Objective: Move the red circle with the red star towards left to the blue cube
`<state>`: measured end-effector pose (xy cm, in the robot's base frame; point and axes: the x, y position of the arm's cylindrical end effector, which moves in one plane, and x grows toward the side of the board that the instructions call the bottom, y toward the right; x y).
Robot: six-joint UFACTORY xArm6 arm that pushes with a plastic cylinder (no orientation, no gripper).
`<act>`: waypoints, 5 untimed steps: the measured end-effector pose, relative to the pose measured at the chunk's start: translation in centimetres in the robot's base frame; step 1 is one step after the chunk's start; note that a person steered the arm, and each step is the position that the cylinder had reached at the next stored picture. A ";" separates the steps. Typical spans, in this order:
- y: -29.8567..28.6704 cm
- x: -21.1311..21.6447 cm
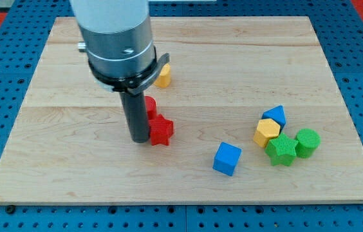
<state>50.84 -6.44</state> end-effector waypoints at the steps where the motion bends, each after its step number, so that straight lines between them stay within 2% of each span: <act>1: 0.7 0.6; 2: -0.8 5.2; 3: 3.0 5.4; 4: 3.5 8.7; 5: 6.5 11.0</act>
<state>61.87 0.04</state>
